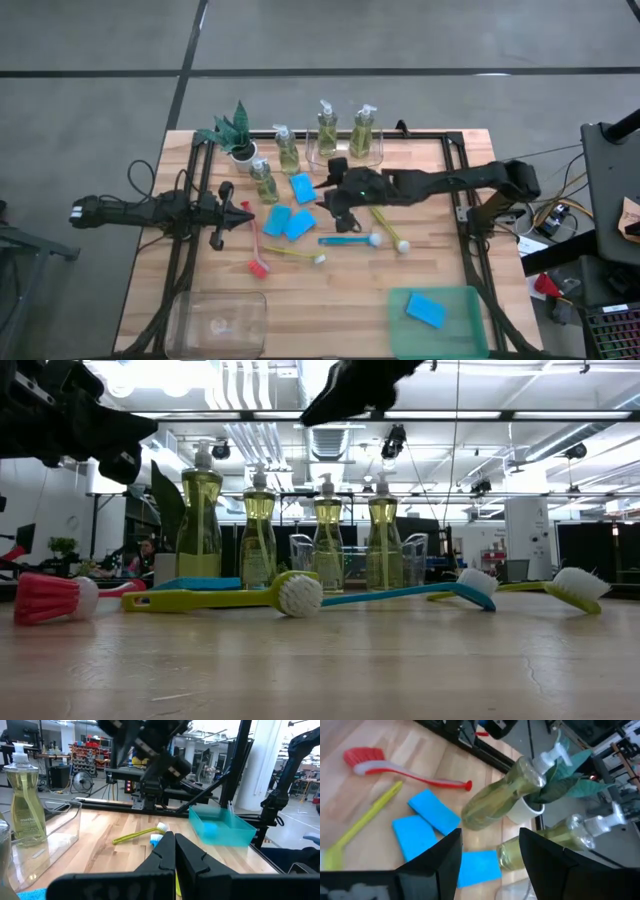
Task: Pick & Place Kitchen Sink Supplies
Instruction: Put the blue sponge into the green bin
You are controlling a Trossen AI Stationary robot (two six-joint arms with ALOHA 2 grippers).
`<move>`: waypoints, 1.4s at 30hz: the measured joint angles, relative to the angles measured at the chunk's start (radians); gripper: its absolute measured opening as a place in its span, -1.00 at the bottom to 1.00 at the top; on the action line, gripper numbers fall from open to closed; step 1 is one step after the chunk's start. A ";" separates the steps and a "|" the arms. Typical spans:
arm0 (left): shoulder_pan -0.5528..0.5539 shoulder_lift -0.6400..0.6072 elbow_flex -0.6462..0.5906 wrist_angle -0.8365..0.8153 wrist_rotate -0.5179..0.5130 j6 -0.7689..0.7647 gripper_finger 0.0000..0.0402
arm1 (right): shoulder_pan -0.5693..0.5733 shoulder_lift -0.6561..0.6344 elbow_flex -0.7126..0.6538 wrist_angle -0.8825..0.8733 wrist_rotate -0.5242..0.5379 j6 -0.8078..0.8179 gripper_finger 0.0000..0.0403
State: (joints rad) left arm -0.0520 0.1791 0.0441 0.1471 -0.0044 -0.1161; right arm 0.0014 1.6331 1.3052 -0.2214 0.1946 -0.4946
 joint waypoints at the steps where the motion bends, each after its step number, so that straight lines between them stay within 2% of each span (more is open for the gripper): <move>1: 0.000 0.001 0.000 -0.001 0.000 0.000 -1.00 | -0.014 0.016 -0.001 -0.002 -0.012 -0.005 -0.05; 13: 0.000 0.013 0.000 -0.016 0.000 0.000 -1.00 | -0.127 0.228 -0.002 0.102 -0.090 -0.037 -0.10; 19: 0.000 0.014 0.000 -0.016 0.000 0.000 -1.00 | -0.156 0.314 0.000 0.162 -0.095 -0.032 -0.14; 32: 0.000 0.013 0.000 -0.016 0.000 0.000 -1.00 | -0.170 0.521 0.169 -0.022 -0.094 0.003 -0.19; 42: 0.000 0.016 0.000 -0.019 0.000 0.000 -1.00 | -0.185 0.566 0.198 -0.037 -0.091 0.068 -0.33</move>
State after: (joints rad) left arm -0.0518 0.1951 0.0441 0.1282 -0.0044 -0.1158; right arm -0.1840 2.1990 1.5032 -0.2584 0.1036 -0.4265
